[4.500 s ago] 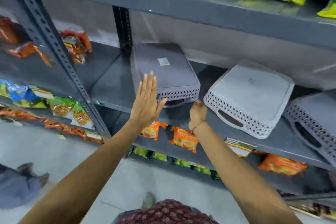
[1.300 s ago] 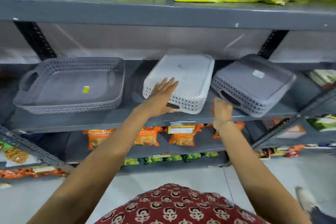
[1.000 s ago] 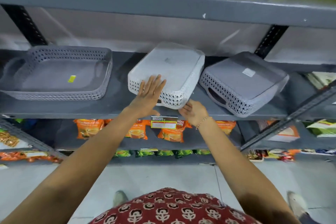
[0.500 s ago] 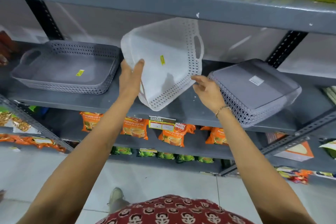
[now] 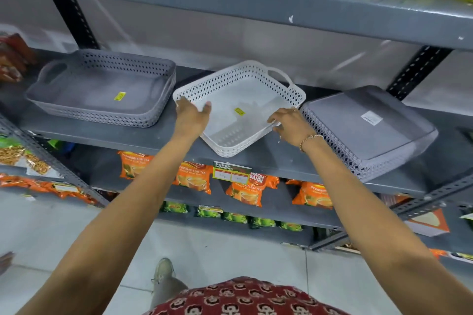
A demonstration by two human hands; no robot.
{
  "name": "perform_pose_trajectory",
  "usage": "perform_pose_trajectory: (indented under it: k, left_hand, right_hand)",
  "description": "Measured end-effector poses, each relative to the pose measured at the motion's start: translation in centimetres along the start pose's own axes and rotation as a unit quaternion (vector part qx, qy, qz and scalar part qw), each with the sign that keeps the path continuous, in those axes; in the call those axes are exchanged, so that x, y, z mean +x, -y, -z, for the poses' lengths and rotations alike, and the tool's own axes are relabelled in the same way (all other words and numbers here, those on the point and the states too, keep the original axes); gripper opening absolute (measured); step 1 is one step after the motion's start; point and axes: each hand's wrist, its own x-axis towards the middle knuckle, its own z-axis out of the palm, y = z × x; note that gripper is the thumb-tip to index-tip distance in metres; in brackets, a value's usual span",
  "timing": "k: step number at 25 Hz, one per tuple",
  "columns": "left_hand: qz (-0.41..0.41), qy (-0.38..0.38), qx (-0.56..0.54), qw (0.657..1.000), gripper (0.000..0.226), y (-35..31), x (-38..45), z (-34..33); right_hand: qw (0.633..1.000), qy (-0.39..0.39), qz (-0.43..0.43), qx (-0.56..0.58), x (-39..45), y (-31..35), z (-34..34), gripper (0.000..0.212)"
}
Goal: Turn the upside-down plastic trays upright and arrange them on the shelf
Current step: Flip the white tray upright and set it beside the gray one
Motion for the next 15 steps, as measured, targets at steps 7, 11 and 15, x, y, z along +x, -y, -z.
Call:
perform_pose_trajectory:
  k: [7,11,15]
  left_hand:
    - [-0.239,0.195,0.311,0.899,0.039,-2.1,-3.0,-6.6]
    - [-0.25,0.197,0.329,0.889,0.031,-1.5,-1.9,-5.3]
    - [-0.267,0.228,0.335,0.874,0.028,-0.3,-0.2,-2.4]
  right_hand:
    - [0.997,0.059,-0.022,-0.038,1.4,-0.1,0.4,0.019]
    - [0.997,0.049,-0.028,-0.045,0.9,0.9,0.3,0.02]
    - [0.997,0.041,-0.021,-0.065,0.7,3.1,-0.3,0.021]
